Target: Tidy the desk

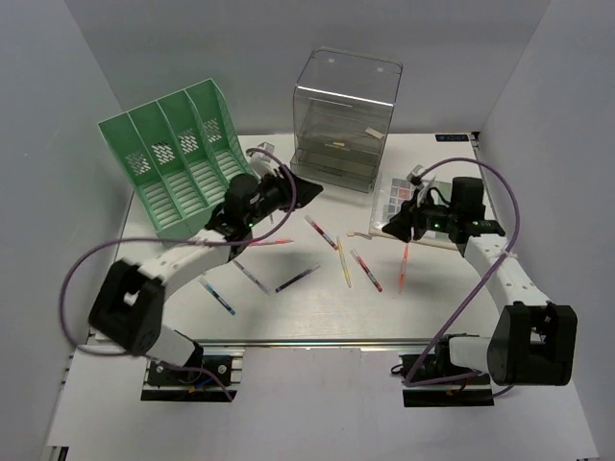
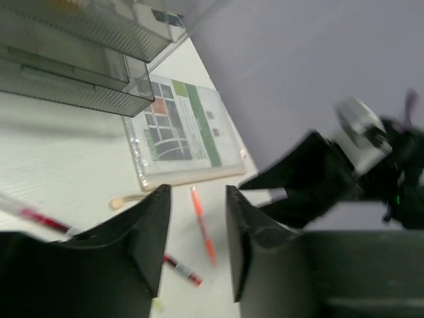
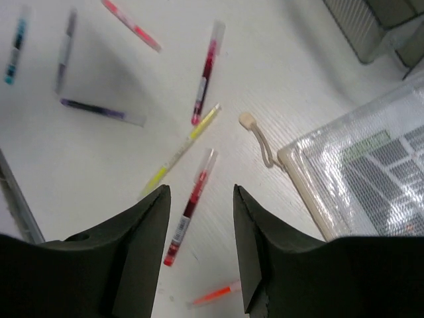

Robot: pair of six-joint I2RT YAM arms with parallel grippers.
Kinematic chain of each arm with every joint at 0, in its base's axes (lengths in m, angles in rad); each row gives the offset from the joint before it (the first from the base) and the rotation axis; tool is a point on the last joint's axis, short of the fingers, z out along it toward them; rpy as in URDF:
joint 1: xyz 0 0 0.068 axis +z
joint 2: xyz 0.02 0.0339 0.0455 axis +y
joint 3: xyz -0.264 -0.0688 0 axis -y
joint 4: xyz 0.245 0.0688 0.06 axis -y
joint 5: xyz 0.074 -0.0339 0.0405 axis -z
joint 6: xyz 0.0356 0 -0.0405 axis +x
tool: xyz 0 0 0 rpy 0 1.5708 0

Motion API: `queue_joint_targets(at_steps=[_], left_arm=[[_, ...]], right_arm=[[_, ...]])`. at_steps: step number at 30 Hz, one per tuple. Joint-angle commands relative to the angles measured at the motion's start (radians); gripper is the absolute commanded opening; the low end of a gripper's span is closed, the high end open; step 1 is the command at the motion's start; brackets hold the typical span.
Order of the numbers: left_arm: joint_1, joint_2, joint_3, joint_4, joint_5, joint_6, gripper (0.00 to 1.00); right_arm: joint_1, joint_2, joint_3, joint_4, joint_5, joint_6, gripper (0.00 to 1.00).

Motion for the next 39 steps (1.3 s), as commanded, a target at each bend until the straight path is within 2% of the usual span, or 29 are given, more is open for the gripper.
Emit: queue_joint_targets(at_steps=[1, 3, 6, 7, 10, 14, 17, 27, 34, 39], left_arm=[[0.02, -0.23, -0.07, -0.326, 0.036, 0.35, 0.46], [0.02, -0.368, -0.131, -0.377, -0.027, 0.443, 0.47], [0.02, -0.485, -0.205, -0.424, -0.068, 0.509, 0.74], [0.02, -0.503, -0.219, -0.432, -0.079, 0.528, 0.87], [0.02, -0.521, -0.204, -0.463, -0.105, 0.557, 0.93], [0.02, -0.488, -0.134, -0.568, -0.148, 0.615, 0.94], [0.02, -0.482, -0.107, -0.633, -0.197, 0.629, 0.94], [0.02, -0.542, -0.121, -0.638, -0.223, 0.626, 0.94], [0.02, -0.537, -0.123, -0.644, -0.263, 0.629, 0.94], [0.02, -0.533, -0.123, -0.641, -0.269, 0.629, 0.94]], right_arm=[[0.065, 0.017, 0.051, -0.205, 0.293, -0.17, 0.49], [0.099, 0.014, 0.056, -0.232, 0.417, -0.181, 0.51], [0.122, 0.022, 0.063, -0.276, 0.555, -0.135, 0.54], [0.126, 0.023, 0.066, -0.29, 0.582, -0.099, 0.54], [0.126, 0.019, 0.053, -0.296, 0.666, -0.031, 0.54], [0.125, 0.063, 0.043, -0.314, 0.772, 0.082, 0.55], [0.125, 0.124, 0.057, -0.334, 0.774, 0.141, 0.56], [0.125, 0.252, 0.091, -0.33, 0.748, 0.205, 0.56], [0.125, 0.358, 0.112, -0.298, 0.816, 0.254, 0.51], [0.131, 0.368, 0.102, -0.266, 0.833, 0.271, 0.49]])
